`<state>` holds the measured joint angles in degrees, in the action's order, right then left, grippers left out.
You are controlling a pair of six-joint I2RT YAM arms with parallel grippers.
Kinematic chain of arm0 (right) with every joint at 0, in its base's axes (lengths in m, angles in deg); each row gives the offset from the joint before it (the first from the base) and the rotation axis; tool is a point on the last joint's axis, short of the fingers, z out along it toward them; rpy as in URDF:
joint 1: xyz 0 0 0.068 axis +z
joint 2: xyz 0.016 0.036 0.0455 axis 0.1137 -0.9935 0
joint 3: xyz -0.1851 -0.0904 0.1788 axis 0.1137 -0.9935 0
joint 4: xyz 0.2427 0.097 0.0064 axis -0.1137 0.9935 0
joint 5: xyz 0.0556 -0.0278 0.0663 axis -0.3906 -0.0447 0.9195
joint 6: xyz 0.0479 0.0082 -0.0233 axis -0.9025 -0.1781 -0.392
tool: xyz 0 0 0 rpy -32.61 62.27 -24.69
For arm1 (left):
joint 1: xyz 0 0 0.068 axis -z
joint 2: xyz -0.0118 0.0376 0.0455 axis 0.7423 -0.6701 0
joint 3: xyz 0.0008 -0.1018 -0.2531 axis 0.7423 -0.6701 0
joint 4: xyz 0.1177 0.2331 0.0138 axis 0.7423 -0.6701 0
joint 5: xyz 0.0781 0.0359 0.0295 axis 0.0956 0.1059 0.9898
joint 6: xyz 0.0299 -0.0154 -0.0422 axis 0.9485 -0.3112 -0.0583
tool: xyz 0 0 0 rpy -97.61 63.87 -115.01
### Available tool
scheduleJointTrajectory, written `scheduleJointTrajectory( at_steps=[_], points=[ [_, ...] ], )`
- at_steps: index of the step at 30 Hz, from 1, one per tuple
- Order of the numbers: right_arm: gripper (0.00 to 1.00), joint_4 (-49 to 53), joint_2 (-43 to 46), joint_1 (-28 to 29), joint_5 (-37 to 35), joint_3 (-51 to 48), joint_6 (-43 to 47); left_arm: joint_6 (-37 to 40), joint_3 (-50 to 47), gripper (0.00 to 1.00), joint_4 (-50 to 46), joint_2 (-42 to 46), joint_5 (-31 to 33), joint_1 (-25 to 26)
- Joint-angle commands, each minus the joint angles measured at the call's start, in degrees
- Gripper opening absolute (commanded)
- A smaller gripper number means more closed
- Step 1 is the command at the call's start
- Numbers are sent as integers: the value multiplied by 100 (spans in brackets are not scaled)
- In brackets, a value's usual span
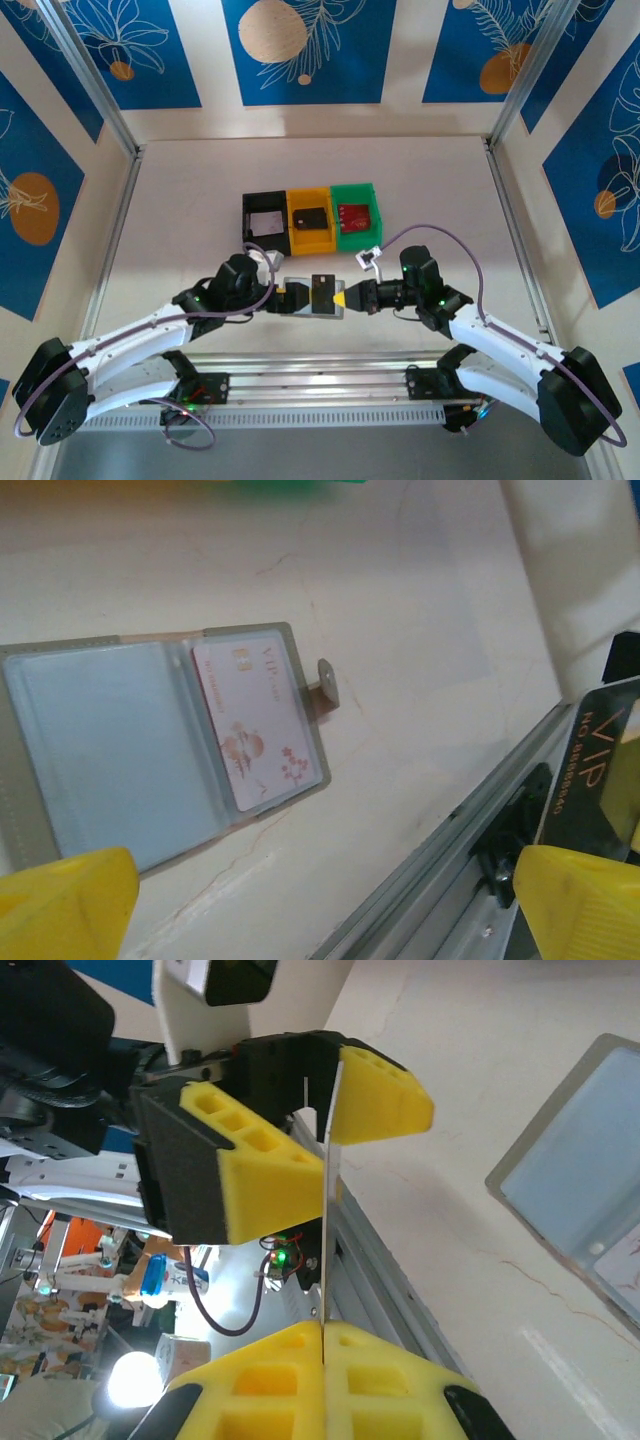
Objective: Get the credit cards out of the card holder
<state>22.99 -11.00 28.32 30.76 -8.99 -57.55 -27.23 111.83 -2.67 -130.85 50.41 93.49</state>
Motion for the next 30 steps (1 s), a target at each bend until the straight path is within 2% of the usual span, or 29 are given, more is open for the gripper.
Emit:
scheduleJointTrajectory(
  at_steps=[1, 6, 13, 21, 26, 30],
  points=[
    [0, -64, 57, 172, 176, 27, 76, -390, -107, 95, 1102, 95, -572, -26],
    [0, -116, -79, 350, 126, 87, 134, -593, -223, 92, 1592, 100, -733, -29],
    [0, 26, -169, 373, -53, 115, 224, -661, -332, 91, 1749, 233, -757, -25],
    [0, -71, -293, 447, 46, 241, 233, -939, -514, 84, 2402, 36, -1004, -28],
    [0, -165, -504, 564, 65, 337, 242, -1029, -523, 77, 2705, -125, -1173, -21],
    [0, -181, -653, 632, 37, 396, 282, -1036, -532, 64, 2742, -111, -1202, -21]
  ],
)
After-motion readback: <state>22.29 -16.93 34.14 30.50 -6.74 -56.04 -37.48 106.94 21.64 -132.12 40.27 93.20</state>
